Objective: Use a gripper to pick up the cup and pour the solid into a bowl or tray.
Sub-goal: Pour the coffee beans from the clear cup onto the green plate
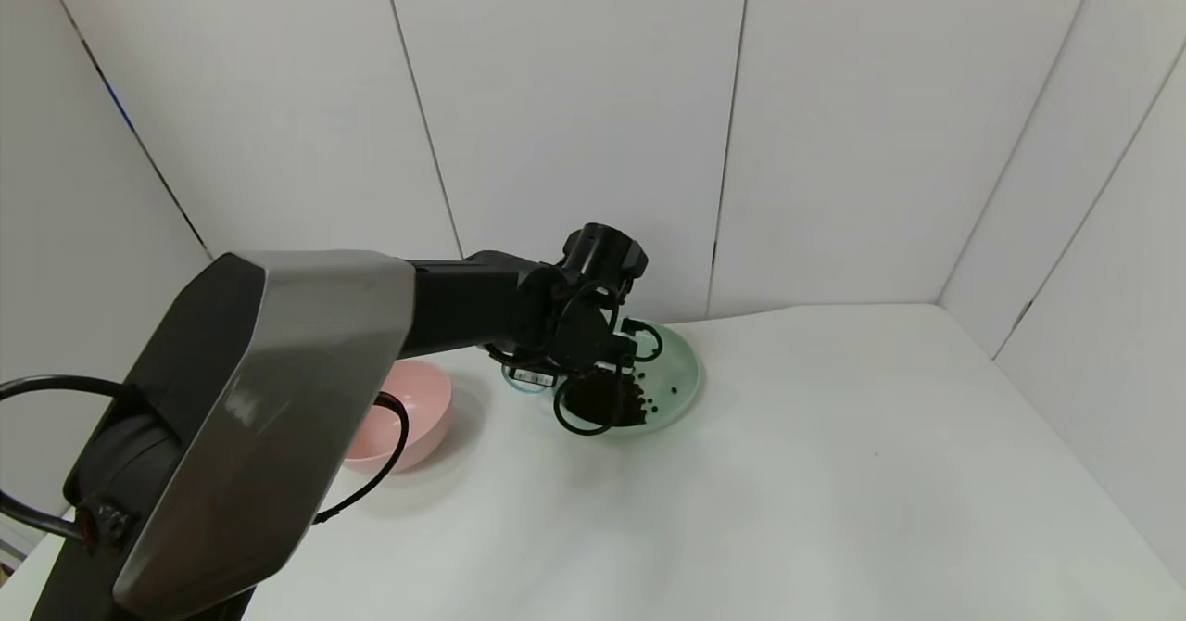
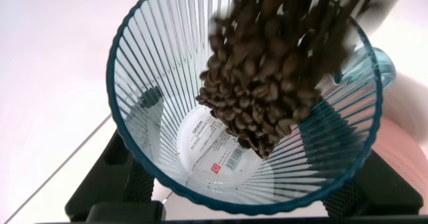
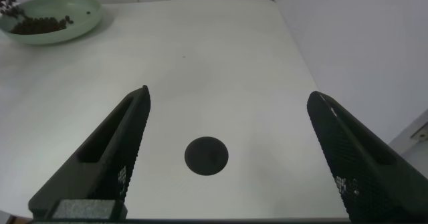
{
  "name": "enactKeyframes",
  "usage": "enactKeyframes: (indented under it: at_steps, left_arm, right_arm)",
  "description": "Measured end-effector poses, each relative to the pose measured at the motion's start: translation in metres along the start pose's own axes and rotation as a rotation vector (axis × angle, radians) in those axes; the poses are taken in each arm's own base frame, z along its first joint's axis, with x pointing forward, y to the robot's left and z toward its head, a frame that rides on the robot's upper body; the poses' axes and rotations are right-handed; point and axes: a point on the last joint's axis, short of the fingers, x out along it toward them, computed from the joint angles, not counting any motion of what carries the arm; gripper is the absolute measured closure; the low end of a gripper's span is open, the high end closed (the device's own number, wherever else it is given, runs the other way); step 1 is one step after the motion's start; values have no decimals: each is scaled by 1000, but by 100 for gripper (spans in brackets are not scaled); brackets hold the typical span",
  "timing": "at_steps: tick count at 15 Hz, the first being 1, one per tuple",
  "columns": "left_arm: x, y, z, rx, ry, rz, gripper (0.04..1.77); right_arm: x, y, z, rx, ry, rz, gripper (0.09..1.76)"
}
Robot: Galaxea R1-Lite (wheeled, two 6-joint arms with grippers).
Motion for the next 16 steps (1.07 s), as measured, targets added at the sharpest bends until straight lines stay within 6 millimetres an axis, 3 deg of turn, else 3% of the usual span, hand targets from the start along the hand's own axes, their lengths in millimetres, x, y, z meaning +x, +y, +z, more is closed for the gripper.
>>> enactKeyframes:
  at_steps: [16]
  left_arm:
    - [0, 3, 1, -17, 0, 25, 50]
  right_arm:
    - [0, 0, 0, 0, 0, 1, 14]
